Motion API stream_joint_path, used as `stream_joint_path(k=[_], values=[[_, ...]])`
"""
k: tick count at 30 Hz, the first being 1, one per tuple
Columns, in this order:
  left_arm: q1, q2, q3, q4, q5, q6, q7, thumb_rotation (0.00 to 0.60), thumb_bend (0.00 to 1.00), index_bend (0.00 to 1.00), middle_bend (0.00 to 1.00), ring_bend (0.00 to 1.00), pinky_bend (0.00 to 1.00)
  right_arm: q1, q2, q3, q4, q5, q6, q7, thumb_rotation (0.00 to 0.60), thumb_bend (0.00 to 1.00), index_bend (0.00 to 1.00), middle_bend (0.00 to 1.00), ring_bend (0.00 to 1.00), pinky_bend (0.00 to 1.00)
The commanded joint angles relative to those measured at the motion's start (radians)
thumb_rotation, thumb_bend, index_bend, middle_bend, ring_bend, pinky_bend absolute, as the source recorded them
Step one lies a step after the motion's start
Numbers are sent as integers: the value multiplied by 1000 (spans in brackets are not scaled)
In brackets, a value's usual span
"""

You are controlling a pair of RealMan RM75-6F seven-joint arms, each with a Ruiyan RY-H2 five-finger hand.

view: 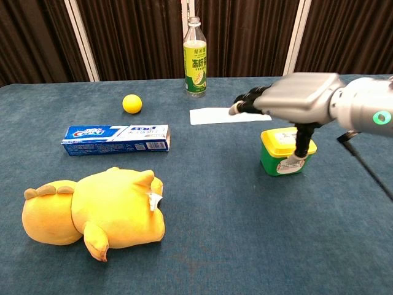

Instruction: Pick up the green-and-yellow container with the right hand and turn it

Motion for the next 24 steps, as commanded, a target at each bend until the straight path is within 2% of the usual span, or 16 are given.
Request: stream_joint_path(k=[1, 3, 9, 11, 13, 15, 16, 19, 24], values=[[-4, 2, -2, 5, -9, -8, -6, 600, 0, 0, 0, 0, 0, 59, -69, -36, 67, 70, 3, -99, 600, 47, 15, 88, 0, 298], [-5, 3, -4, 6, -14, -12, -11, 600, 0, 0, 0, 0, 0, 78, -89, -54, 93, 90, 16, -145, 600, 64, 23, 104, 11, 317], [-10, 6, -4, 9, -22, -23, -20, 600, 0, 0, 0, 0, 0, 120, -120, -107, 137, 160, 57, -269, 600, 140, 56, 142, 103, 457], [-11, 7, -4, 10, -24, -25, -24, 600, 0, 0, 0, 0, 0, 132, -127, -126, 155, 161, 77, -310, 600, 190, 119, 190, 166, 523], [-12, 9, -5, 11, -25, -26, -27, 600, 0, 0, 0, 0, 0, 138, -135, -137, 164, 167, 97, -330, 600, 259, 223, 294, 278, 618], [-13, 10, -4, 10, -25, -28, -30, 600, 0, 0, 0, 0, 0, 142, -138, -146, 168, 174, 111, -338, 600, 323, 276, 384, 376, 689], [-13, 10, -3, 10, -24, -28, -30, 600, 0, 0, 0, 0, 0, 143, -138, -149, 168, 176, 115, -339, 600, 366, 298, 425, 422, 717], [-13, 11, -2, 9, -22, -28, -31, 600, 0, 0, 0, 0, 0, 144, -135, -154, 169, 159, 126, -317, 600, 453, 355, 477, 475, 742], [-14, 12, 2, 7, -20, -29, -33, 600, 0, 0, 0, 0, 0, 123, -100, -140, 152, 57, 148, -179, 600, 489, 374, 486, 482, 744]])
